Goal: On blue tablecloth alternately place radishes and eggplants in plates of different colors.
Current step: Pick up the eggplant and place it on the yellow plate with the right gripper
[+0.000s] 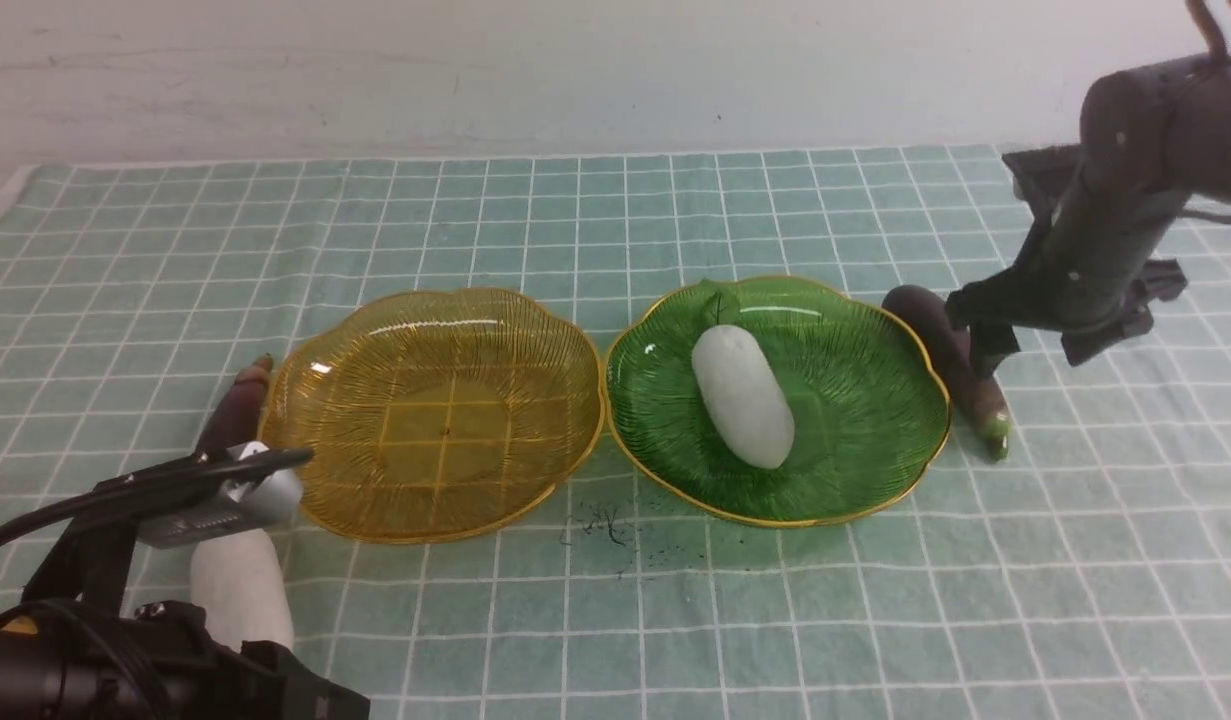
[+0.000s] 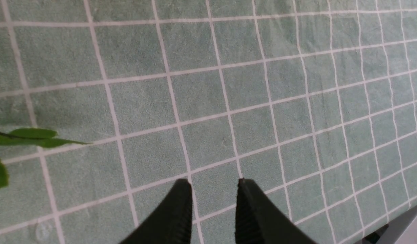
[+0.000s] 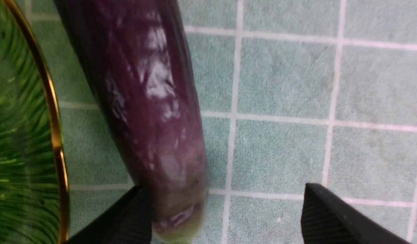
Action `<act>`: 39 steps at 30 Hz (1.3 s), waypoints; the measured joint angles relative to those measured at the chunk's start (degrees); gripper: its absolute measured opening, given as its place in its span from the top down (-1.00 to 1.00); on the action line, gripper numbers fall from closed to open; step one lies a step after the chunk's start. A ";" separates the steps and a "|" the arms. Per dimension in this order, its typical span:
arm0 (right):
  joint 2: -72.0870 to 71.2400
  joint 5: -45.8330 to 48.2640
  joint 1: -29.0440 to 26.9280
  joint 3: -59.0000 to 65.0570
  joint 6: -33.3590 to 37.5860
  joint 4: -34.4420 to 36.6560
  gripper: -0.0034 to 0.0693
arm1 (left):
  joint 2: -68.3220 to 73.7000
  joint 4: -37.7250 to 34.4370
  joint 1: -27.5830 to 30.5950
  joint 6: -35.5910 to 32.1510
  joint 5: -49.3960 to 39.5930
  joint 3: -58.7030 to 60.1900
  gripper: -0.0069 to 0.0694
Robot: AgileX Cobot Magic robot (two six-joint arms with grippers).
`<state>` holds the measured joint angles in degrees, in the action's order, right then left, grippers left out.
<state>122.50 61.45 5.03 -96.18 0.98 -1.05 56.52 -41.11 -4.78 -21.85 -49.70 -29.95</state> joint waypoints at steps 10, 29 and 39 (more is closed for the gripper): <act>3.52 1.14 0.00 -0.06 3.76 1.05 -0.46 | 0.00 0.00 0.00 0.00 0.00 0.00 0.37; -5.81 6.46 -2.09 -0.36 1.94 -3.21 0.35 | 0.00 0.06 0.00 0.00 0.00 0.00 0.37; -15.71 8.37 5.91 -0.36 8.66 20.12 0.35 | 0.00 2.43 0.00 1.94 2.98 -0.37 0.37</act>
<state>106.79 69.83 10.94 -96.54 9.64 19.07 56.52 -38.68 -4.78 -19.91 -46.72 -30.31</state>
